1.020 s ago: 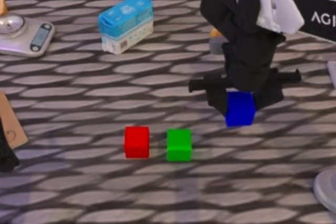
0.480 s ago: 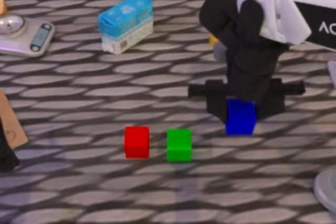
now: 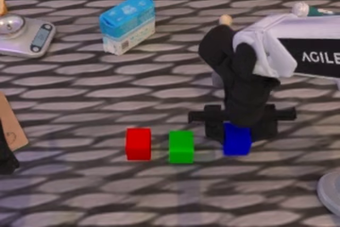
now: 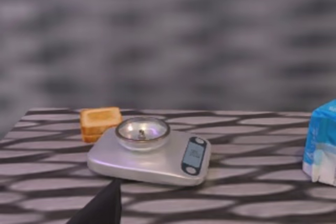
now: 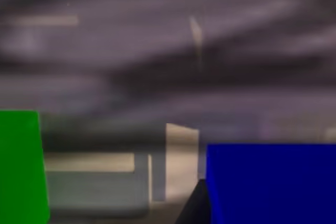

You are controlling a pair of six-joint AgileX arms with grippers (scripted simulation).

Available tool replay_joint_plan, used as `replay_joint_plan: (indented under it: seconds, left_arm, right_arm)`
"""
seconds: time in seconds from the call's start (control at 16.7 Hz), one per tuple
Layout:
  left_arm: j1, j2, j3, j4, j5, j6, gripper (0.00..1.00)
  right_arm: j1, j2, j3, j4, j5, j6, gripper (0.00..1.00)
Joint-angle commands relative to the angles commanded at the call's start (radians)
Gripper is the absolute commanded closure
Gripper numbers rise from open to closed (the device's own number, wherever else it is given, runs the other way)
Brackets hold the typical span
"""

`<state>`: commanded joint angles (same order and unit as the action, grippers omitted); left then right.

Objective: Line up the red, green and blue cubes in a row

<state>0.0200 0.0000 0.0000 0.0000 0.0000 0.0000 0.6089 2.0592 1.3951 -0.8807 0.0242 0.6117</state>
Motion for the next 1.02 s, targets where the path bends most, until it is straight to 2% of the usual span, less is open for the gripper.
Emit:
replay_joint_plan:
  seconds: [0.24, 1.02]
  left_arm:
    - [0.0, 0.0, 0.0, 0.0, 0.0, 0.0, 0.0]
    - [0.0, 0.0, 0.0, 0.0, 0.0, 0.0, 0.0]
  right_arm:
    - [0.0, 0.004, -0.007, 0.007, 0.0, 0.001, 1.0]
    - [0.0, 0.004, -0.007, 0.007, 0.0, 0.001, 0.02]
